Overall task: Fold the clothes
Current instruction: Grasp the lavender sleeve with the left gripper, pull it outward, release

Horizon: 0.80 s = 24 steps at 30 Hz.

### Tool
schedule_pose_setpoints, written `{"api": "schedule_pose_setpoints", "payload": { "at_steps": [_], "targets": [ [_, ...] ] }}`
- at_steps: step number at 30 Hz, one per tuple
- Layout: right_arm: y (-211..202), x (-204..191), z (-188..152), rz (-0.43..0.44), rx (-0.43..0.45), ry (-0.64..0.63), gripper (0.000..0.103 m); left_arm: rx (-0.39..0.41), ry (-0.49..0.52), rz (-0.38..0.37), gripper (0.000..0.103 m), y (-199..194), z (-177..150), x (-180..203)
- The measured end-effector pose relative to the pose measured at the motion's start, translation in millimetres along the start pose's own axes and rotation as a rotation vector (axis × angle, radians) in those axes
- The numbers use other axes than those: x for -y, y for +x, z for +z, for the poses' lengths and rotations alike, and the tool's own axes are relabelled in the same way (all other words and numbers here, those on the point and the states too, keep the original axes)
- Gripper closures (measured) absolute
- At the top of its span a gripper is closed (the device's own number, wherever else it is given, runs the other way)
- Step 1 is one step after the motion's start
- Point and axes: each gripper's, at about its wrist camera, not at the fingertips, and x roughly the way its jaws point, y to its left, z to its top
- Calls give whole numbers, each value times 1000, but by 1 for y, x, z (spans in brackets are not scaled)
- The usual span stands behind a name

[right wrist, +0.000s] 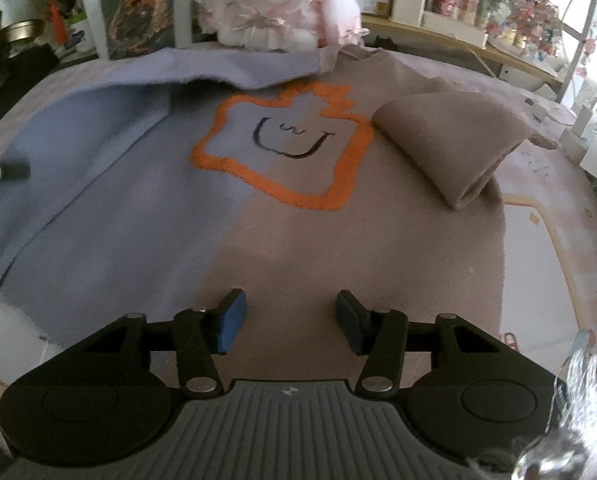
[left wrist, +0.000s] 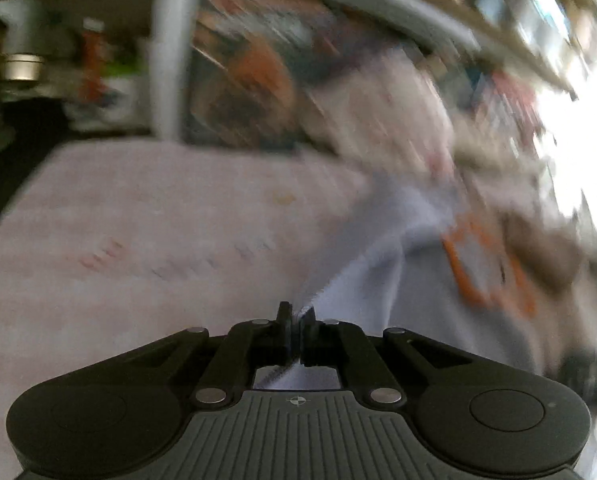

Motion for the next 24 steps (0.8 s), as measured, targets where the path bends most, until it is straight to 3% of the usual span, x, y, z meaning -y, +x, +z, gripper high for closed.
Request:
{"api": "schedule_pose_setpoints", "payload": {
  "at_steps": [3, 7, 14, 18, 24],
  "targets": [
    [-3, -9, -4, 27, -17, -35, 54, 98, -88, 53, 101, -17, 25, -33],
    [-8, -23, -9, 67, -43, -84, 54, 137, -86, 136, 101, -25, 58, -64],
    [-15, -50, -16, 141, -99, -144, 54, 90, -154, 254, 101, 2, 95, -113],
    [-20, -68, -19, 242, -129, -141, 54, 62, -185, 342, 101, 25, 104, -130],
    [-25, -97, -27, 220, -122, -264, 54, 20, -119, 413, 88, 34, 106, -131]
  ]
}}
